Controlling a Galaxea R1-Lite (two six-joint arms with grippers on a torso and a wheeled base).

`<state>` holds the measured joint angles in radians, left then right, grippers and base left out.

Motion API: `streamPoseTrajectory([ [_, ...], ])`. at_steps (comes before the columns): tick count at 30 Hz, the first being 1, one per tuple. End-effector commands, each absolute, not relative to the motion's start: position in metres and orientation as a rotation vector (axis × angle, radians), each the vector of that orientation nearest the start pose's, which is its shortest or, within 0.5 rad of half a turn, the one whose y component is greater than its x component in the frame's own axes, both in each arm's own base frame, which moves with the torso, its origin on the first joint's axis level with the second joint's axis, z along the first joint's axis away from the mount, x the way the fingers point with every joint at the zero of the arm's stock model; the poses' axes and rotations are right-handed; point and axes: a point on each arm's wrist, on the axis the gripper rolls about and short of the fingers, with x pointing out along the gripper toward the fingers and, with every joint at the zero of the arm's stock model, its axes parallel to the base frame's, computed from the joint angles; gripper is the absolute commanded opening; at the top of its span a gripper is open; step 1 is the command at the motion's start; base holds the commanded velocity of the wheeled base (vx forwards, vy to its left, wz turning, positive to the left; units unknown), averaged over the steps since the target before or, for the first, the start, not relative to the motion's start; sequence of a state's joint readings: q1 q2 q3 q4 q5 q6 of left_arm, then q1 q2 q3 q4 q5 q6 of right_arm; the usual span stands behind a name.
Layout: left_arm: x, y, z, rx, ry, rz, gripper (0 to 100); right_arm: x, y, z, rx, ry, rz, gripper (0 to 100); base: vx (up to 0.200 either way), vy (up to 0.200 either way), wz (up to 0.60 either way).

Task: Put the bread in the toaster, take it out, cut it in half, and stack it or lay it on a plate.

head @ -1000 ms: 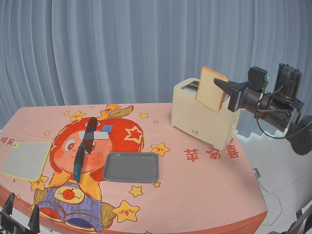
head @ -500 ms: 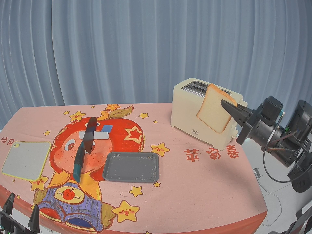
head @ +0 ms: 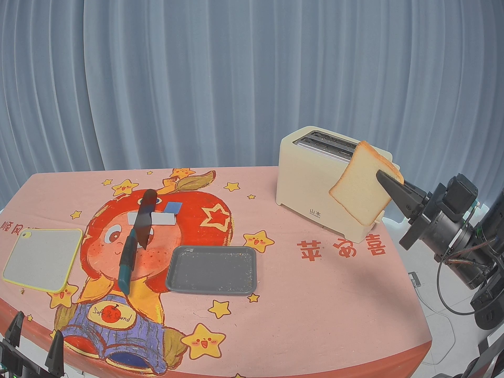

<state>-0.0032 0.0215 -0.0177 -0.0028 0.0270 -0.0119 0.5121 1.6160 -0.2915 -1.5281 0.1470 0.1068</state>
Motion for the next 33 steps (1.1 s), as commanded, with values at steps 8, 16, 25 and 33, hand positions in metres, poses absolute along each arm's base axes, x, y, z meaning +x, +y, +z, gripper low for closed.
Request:
streamPoseTrajectory([
  [8,-0.021,0.001,0.076,-0.012,0.020,0.025,100,0.189,0.109,0.164,0.128,-0.148,0.645,0,0.000,0.000,0.00],
  [16,-0.021,0.001,0.076,-0.012,0.020,0.025,100,0.176,0.108,0.165,0.091,-0.134,0.671,0,0.000,0.000,0.00],
  [25,-0.021,0.001,0.076,-0.013,0.020,0.025,100,0.169,0.106,0.166,0.080,-0.120,0.677,0,0.000,0.000,0.00],
  [33,-0.021,0.001,0.076,-0.013,0.021,0.031,100,0.162,0.114,0.157,0.059,-0.079,0.730,0,0.000,0.000,0.00],
])
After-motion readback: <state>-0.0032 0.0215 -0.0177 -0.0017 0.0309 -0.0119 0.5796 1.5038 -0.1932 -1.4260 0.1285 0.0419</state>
